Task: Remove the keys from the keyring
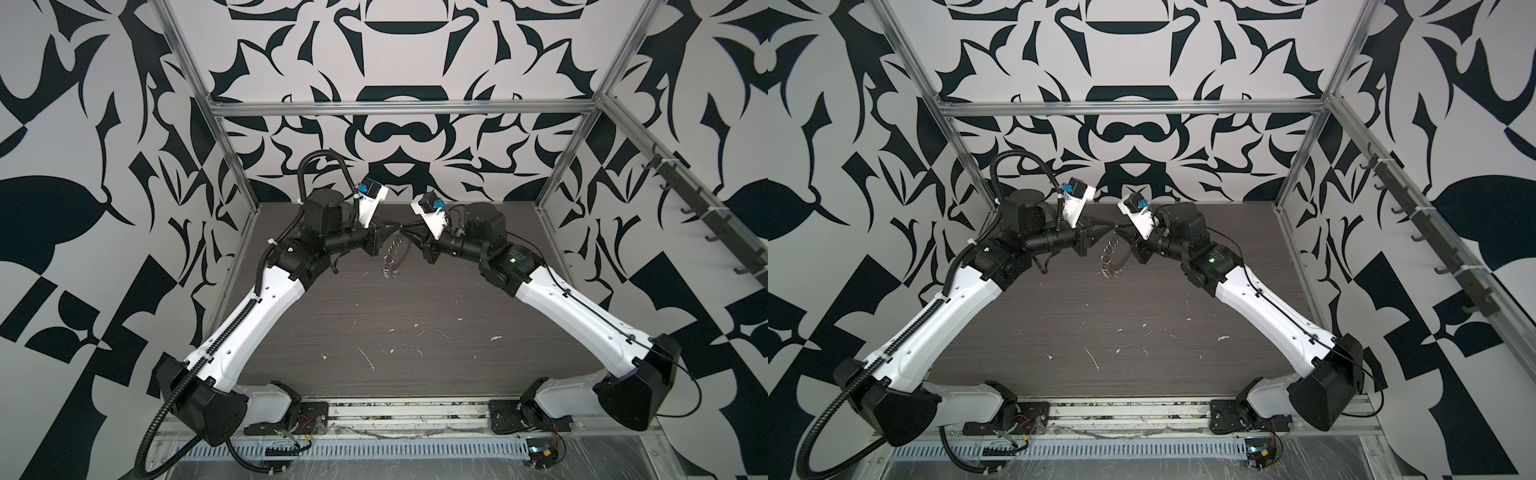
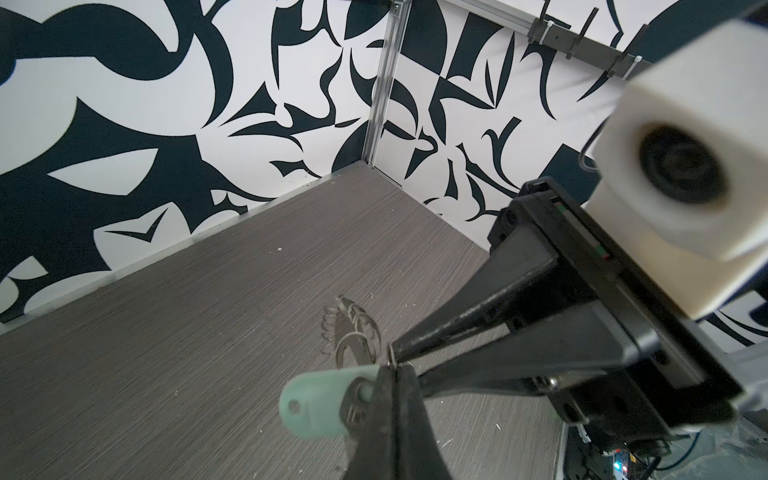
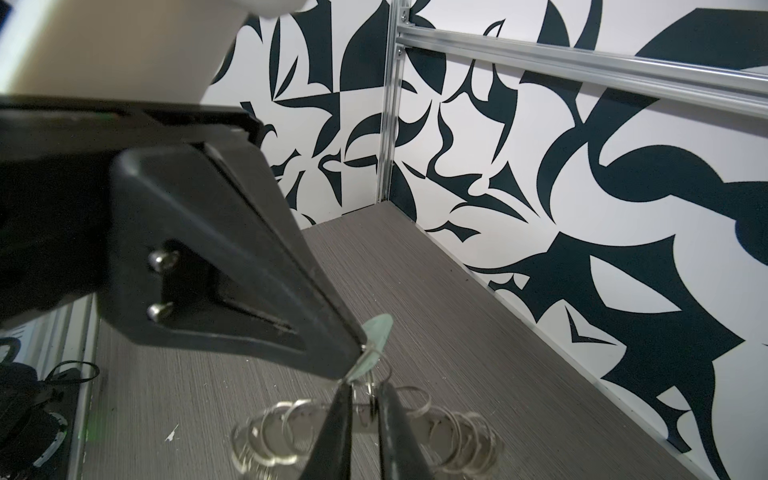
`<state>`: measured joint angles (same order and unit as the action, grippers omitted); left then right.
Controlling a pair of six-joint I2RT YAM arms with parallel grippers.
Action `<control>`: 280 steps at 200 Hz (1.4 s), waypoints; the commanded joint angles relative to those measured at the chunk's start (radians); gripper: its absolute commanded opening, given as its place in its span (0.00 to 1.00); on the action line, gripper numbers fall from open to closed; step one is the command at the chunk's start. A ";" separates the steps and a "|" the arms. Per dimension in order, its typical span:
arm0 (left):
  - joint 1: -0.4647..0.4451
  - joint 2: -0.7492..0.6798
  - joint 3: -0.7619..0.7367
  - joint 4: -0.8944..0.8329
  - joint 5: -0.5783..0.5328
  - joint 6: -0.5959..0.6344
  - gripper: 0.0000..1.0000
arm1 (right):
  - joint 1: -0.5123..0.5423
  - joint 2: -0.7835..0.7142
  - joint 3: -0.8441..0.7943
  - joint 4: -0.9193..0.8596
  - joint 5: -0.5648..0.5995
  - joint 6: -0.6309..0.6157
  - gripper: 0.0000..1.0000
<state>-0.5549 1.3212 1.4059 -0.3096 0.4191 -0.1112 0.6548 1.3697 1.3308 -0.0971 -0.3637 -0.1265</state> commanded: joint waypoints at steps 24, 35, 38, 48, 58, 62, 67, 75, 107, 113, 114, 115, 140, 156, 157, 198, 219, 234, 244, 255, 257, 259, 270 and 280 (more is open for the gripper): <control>-0.007 -0.034 0.005 0.024 0.032 0.003 0.00 | 0.001 -0.001 0.044 0.011 -0.038 0.001 0.00; -0.007 -0.035 0.006 0.022 0.032 0.003 0.00 | -0.001 -0.003 0.044 0.010 -0.043 -0.001 0.00; -0.007 -0.036 0.006 0.023 0.031 0.003 0.00 | -0.001 -0.004 0.043 0.010 -0.047 0.000 0.00; -0.007 -0.039 0.005 0.020 0.030 0.005 0.00 | -0.001 -0.007 0.042 0.011 -0.047 -0.002 0.00; -0.007 -0.039 0.005 0.015 0.025 0.012 0.00 | -0.001 -0.011 0.041 0.012 -0.051 -0.005 0.00; -0.007 -0.040 0.005 0.013 0.018 0.013 0.00 | -0.001 -0.014 0.038 0.013 -0.051 -0.006 0.00; -0.007 -0.039 0.006 0.008 0.010 0.018 0.00 | 0.000 -0.017 0.033 0.018 -0.051 -0.007 0.00; -0.007 -0.039 0.008 -0.004 -0.006 0.026 0.00 | -0.003 -0.026 0.022 0.029 -0.051 -0.007 0.00; 0.031 -0.037 0.035 -0.075 -0.069 0.004 0.00 | -0.011 -0.061 -0.014 0.073 -0.061 0.000 0.00; 0.039 -0.033 0.039 -0.082 -0.064 -0.008 0.00 | -0.011 -0.063 -0.016 0.075 -0.063 0.000 0.00; 0.041 -0.033 0.039 -0.083 -0.063 -0.010 0.00 | -0.011 -0.063 -0.017 0.075 -0.063 -0.001 0.00; 0.042 -0.031 0.039 -0.083 -0.063 -0.011 0.00 | -0.011 -0.064 -0.017 0.075 -0.063 -0.001 0.00; 0.047 -0.019 0.045 -0.083 -0.057 -0.030 0.00 | -0.015 -0.072 -0.025 0.088 -0.068 0.005 0.00; 0.047 -0.013 0.051 -0.093 -0.054 -0.036 0.00 | -0.021 -0.083 -0.044 0.126 -0.074 0.022 0.00; 0.047 -0.012 0.051 -0.094 -0.055 -0.036 0.00 | -0.021 -0.083 -0.045 0.128 -0.074 0.024 0.00; 0.059 -0.004 0.055 -0.119 -0.052 -0.051 0.00 | -0.042 -0.105 -0.074 0.205 -0.097 0.061 0.00; 0.062 0.001 0.057 -0.114 -0.030 -0.057 0.00 | -0.047 -0.113 -0.086 0.228 -0.110 0.072 0.00; 0.062 0.008 0.061 -0.108 -0.002 -0.059 0.00 | -0.050 -0.115 -0.094 0.250 -0.113 0.082 0.00; 0.062 0.014 0.060 -0.101 0.022 -0.067 0.00 | -0.054 -0.118 -0.105 0.278 -0.119 0.096 0.00; 0.062 0.022 0.059 -0.091 0.042 -0.081 0.00 | -0.058 -0.115 -0.118 0.324 -0.125 0.118 0.00; 0.062 0.024 0.059 -0.090 0.044 -0.084 0.00 | -0.057 -0.115 -0.119 0.331 -0.127 0.123 0.00; 0.062 0.025 0.059 -0.090 0.046 -0.084 0.00 | -0.057 -0.115 -0.121 0.339 -0.129 0.125 0.00; 0.062 0.028 0.062 -0.088 0.056 -0.086 0.00 | -0.058 -0.107 -0.116 0.344 -0.138 0.131 0.00; 0.061 0.026 0.069 -0.089 0.061 -0.081 0.00 | -0.059 -0.096 -0.096 0.315 -0.148 0.122 0.00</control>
<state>-0.4950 1.3483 1.4231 -0.4099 0.4305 -0.1719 0.6014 1.2732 1.2156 0.1478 -0.4744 -0.0315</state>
